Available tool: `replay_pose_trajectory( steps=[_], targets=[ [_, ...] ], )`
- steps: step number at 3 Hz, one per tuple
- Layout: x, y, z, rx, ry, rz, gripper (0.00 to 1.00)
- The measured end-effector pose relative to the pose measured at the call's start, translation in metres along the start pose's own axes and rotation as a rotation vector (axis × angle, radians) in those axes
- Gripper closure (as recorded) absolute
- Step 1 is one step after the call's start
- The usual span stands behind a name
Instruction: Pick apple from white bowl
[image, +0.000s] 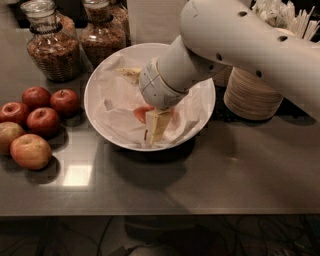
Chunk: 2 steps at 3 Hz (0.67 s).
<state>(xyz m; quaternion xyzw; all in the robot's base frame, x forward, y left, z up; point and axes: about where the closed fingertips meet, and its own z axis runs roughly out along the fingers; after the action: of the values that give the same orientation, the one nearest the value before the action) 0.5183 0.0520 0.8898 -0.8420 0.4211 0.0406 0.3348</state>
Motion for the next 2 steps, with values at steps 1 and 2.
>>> replay_pose_trajectory(
  steps=[1, 2],
  targets=[
    [0.0102, -0.0183, -0.0497, -0.034, -0.019, -0.010, 0.00],
    [0.0102, -0.0183, -0.0497, -0.034, -0.019, -0.010, 0.00]
  ],
)
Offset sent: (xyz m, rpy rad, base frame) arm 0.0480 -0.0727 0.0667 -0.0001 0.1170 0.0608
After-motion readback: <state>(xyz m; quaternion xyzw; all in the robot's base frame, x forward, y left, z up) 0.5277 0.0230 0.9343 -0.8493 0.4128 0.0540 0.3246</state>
